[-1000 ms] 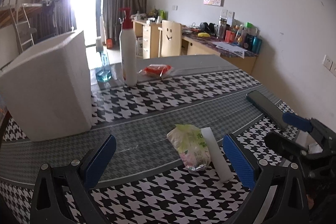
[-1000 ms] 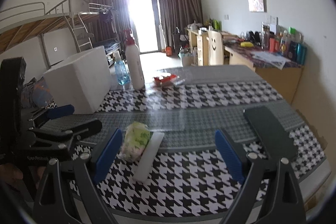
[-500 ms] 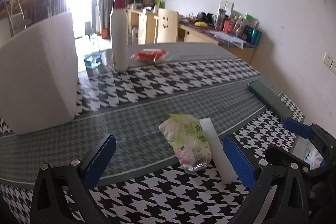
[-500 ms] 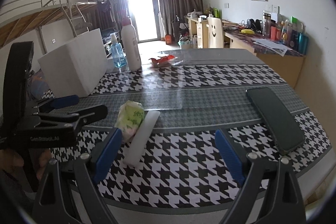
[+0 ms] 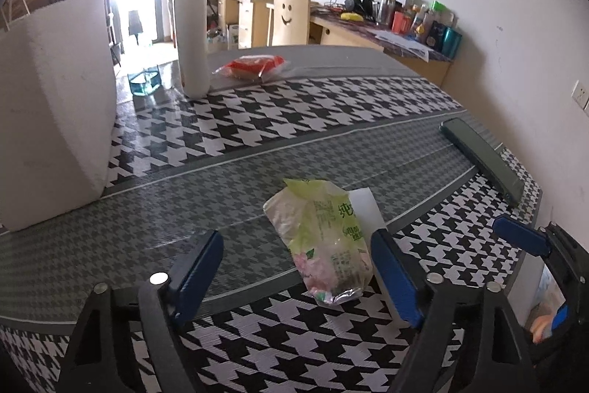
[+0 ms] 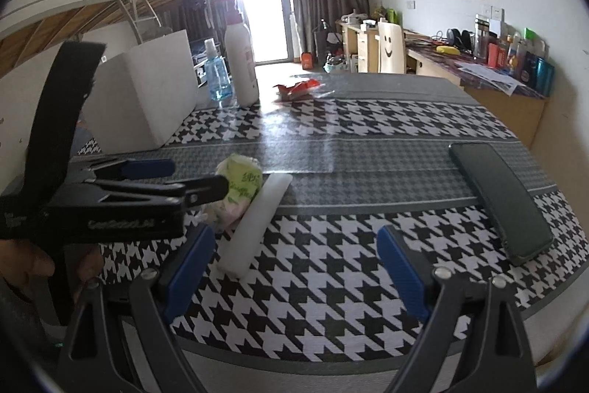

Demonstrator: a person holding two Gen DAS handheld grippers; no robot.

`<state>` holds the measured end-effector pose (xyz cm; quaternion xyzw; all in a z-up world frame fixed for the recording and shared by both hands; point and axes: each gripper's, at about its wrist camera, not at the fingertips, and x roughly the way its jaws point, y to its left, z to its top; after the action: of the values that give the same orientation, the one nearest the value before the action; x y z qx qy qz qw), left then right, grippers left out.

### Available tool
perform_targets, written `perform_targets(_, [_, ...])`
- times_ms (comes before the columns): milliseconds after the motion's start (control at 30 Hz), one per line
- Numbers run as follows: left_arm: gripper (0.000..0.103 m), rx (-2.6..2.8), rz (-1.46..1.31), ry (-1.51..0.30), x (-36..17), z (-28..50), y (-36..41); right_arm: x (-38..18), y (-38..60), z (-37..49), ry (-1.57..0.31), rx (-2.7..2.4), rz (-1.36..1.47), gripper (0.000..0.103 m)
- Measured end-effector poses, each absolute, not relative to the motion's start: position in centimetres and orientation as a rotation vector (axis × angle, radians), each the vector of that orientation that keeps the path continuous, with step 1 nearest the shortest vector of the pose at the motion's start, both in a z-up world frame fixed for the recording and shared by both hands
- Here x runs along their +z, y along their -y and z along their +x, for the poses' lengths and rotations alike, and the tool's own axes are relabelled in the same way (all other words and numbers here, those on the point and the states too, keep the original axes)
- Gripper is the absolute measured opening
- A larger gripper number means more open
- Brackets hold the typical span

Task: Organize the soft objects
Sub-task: 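Grasp the green-and-white tissue pack with the left gripper, then lift the tissue pack with the left gripper while the right grasps the white foam stick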

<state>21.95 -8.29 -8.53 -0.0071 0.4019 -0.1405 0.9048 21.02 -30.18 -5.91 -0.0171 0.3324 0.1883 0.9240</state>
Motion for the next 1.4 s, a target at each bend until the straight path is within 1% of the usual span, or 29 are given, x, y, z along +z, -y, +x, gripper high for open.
perform_targets(67, [0.077, -0.291, -0.017, -0.836, -8.7, 22.2, 8.3, -6.1, 29.9, 21.0, -0.689, 0.377, -0.045, 0.092])
perform_targets(267, [0.067, -0.311, -0.016, -0.863, -9.0, 22.6, 8.6, -6.1, 29.9, 21.0, -0.694, 0.381, -0.067, 0.092])
perform_targets(433, [0.066, -0.337, -0.025, -0.883, -9.4, 22.9, 8.9, -6.3, 30.2, 21.1, -0.704, 0.377, -0.052, 0.092])
perform_targets(533, [0.063, -0.341, -0.031, -0.886, -9.5, 23.1, 8.9, -6.4, 30.3, 21.3, -0.714, 0.378, -0.04, 0.092])
perform_targets(667, [0.055, -0.339, -0.038, -0.884, -9.5, 23.4, 8.8, -6.7, 30.4, 21.7, -0.724, 0.378, -0.035, 0.092])
perform_targets(700, [0.049, -0.344, -0.042, -0.884, -9.5, 23.5, 8.8, -6.7, 30.3, 21.7, -0.726, 0.379, -0.032, 0.092])
perform_targets(767, [0.042, -0.349, -0.049, -0.883, -9.5, 23.6, 8.6, -6.8, 30.3, 21.8, -0.73, 0.376, -0.032, 0.092])
perform_targets(833, [0.041, -0.35, -0.042, -0.878, -9.5, 23.5, 8.7, -6.8, 30.4, 21.9, -0.733, 0.373, -0.027, 0.092])
perform_targets(967, [0.034, -0.353, -0.057, -0.876, -9.6, 23.4, 8.3, -6.8, 30.7, 22.2, -0.743, 0.383, 0.0, 0.092])
perform_targets(1400, [0.033, -0.31, -0.108, -0.814, -8.7, 22.3, 5.6, -6.8, 28.9, 22.5, -0.76, 0.412, -0.019, 0.092])
